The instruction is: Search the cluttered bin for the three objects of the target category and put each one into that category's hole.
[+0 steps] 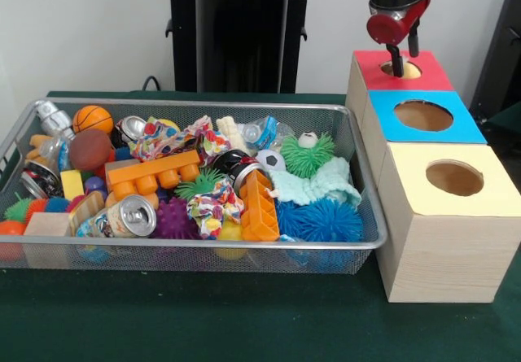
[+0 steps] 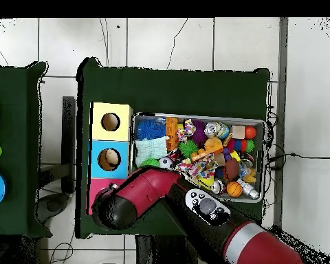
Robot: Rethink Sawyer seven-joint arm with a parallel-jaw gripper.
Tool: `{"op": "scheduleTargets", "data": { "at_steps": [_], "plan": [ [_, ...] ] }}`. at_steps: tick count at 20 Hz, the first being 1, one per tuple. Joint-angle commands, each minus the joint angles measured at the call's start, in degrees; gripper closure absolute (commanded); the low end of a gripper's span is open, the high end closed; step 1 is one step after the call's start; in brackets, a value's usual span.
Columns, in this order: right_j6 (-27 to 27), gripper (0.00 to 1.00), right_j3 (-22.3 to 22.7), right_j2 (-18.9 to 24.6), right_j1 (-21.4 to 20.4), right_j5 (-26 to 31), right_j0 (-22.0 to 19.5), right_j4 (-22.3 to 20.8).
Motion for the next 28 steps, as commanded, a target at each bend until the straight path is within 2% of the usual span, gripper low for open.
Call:
{"op": "scheduleTargets", "data": {
  "at_steps": [1, 12, 16, 19, 21, 22, 25, 28],
  "plan": [
    [6.33, 0.0, -9.68, -2.52, -6.34, -12.08, -1.73, -4.23],
    [7.93, 0.0, -8.72, -4.07, -6.76, -8.1, -1.63, -1.72],
    [8.89, 0.0, -7.64, -4.82, -7.53, -12.15, -1.54, -3.58],
    [8.18, 0.0, -7.01, -5.23, -7.08, -10.61, -1.56, -3.48],
    [6.88, 0.0, -6.8, -5.96, -6.09, -4.11, -1.4, -1.42],
    [5.47, 0.0, -6.95, -6.71, -5.02, 2.17, -1.05, 0.45],
    [3.02, 0.0, -7.34, -7.06, -3.17, 5.97, -0.67, 0.85],
    [0.67, 0.0, -8.21, -6.83, 0.12, 11.22, -1.0, 3.43]
  ]
}}
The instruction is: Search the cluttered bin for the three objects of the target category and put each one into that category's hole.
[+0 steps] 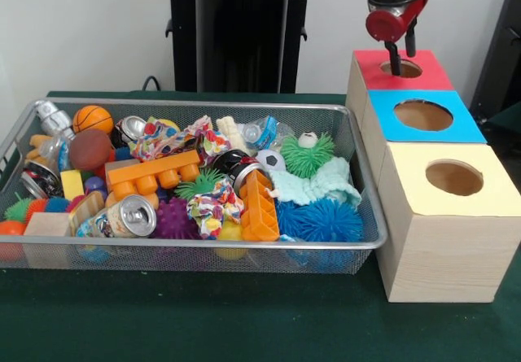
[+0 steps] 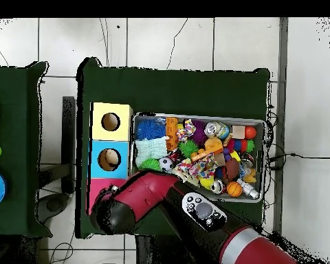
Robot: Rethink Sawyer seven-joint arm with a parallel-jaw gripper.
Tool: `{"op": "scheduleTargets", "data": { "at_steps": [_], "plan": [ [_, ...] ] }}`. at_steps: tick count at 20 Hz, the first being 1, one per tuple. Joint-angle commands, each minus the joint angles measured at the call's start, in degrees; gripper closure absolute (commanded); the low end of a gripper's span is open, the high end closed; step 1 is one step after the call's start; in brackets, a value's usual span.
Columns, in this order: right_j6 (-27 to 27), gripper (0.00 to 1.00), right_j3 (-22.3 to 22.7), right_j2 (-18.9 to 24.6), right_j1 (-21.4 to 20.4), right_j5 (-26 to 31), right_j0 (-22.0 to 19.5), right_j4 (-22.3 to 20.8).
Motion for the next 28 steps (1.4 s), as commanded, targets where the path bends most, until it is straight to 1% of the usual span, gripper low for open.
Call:
{"op": "scheduleTargets", "data": {
  "at_steps": [1, 2, 5, 6, 8, 13, 15, 16, 17, 18, 21, 22, 24, 26, 27, 28],
  "plan": [
    [0.4, 0.0, -9.01, -5.09, 2.18, 12.78, -2.54, 4.0],
    [0.0, 0.0, -9.51, -5.02, 2.92, 13.98, -2.65, 4.76],
    [0.41, 0.0, -9.85, -5.44, 3.47, 16.93, -2.73, 6.66],
    [0.49, 0.0, -9.93, -5.69, 3.57, 18.89, -2.78, 7.62],
    [-0.74, 0.0, -10.02, -5.4, 3.94, 20.36, -3.02, 7.79],
    [0.31, 0.0, -9.9, -4.9, 3.84, 20.04, -3.54, 8.36],
    [0.63, 0.0, -9.6, -3.9, 2.76, 17.28, -4.13, 7.65],
    [0.44, 0.0, -9.41, -2.61, 1.2, 16.38, -4.69, 8.03],
    [0.44, 0.0, -9.32, -2.13, 0.32, 16.55, -4.92, 8.46],
    [0.84, 0.0, -9.4, -1.92, -2.09, 17.61, -5.01, 9.07],
    [-1.84, 0.0, -9.74, 0.8, -5.16, 18.48, -6.65, 10.22],
    [-4.2, 0.0, -10.25, 2.25, -6.34, 18.48, -7.46, 9.77],
    [-5.39, 0.0, -10.84, 2.55, -7.97, 20.25, -8.15, 10.16],
    [-5.46, 0.0, -11.77, 1.99, -9.82, 20.87, -8.6, 9.7],
    [-5.33, 0.0, -11.89, 1.9, -10.19, 20.69, -9.0, 9.71],
    [-3.95, 0.0, -11.92, 0.76, -10.27, 19.12, -9.14, 8.85]
  ]
}}
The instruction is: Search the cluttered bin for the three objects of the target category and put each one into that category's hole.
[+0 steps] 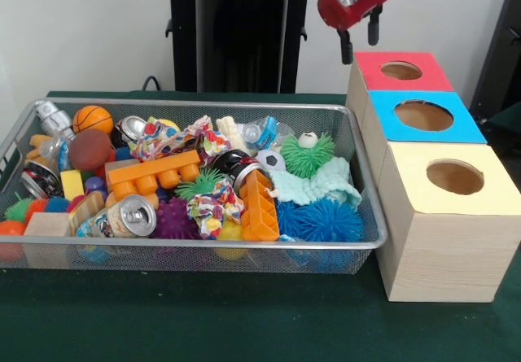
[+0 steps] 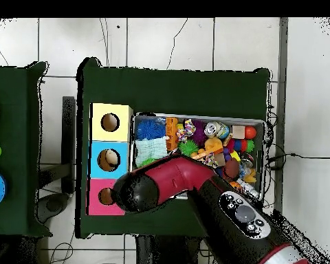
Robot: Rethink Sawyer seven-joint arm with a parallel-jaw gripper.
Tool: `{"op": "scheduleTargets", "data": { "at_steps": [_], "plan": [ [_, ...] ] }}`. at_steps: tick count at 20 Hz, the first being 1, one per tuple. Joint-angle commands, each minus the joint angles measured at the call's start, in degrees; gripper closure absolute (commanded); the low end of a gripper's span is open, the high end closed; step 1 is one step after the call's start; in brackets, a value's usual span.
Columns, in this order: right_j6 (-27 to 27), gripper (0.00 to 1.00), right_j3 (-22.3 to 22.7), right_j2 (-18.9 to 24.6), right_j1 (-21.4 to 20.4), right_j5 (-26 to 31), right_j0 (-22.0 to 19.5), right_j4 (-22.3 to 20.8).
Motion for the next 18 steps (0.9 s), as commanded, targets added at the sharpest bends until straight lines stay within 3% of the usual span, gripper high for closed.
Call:
{"op": "scheduleTargets", "data": {
  "at_steps": [1, 3, 4, 10, 18],
  "plan": [
    [-4.31, 0.0, -7.12, 1.43, -5.82, 2.33, -3.08, -0.32],
    [-5.07, 0.0, -7.34, 1.74, -4.61, -0.18, -4.24, -1.42],
    [-7.94, 0.0, -7.96, 2.42, -4.17, -0.29, -4.86, -3.16],
    [-20.73, 0.0, -8.1, 6.03, -1.84, 3.08, -11.22, -8.62],
    [-29.49, 0.0, -9.97, 9.62, 2.21, 6.57, -19.29, -13.9]
  ]
}}
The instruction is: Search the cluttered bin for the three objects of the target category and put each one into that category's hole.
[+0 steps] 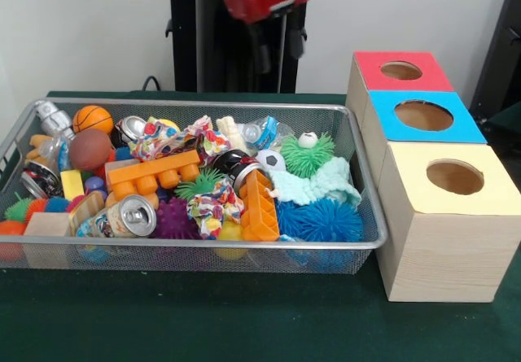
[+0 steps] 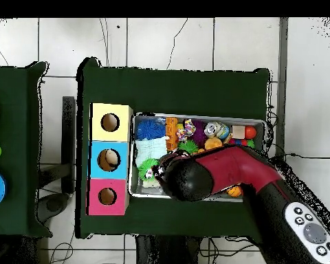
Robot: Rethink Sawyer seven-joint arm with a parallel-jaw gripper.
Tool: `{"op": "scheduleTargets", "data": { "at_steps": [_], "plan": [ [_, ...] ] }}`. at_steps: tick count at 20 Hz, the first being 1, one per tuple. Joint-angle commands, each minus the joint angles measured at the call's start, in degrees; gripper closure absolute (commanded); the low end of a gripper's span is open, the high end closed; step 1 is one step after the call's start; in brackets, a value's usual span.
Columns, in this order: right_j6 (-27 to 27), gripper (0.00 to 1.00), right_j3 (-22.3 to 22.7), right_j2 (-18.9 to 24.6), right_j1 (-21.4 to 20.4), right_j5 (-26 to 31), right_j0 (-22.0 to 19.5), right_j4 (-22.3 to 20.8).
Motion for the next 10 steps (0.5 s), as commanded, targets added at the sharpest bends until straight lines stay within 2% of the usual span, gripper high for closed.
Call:
{"op": "scheduleTargets", "data": {
  "at_steps": [1, 6, 10],
  "plan": [
    [-28.47, 0.0, -5.06, 4.68, 5.37, 6.81, -6.2, -7.53],
    [-31.98, 0.0, -7.35, 5.66, 5.83, 9.65, -8.01, -8.03],
    [-31.46, 0.0, -8.89, 5.89, 7.7, 7.66, -7.46, -8.21]
  ]
}}
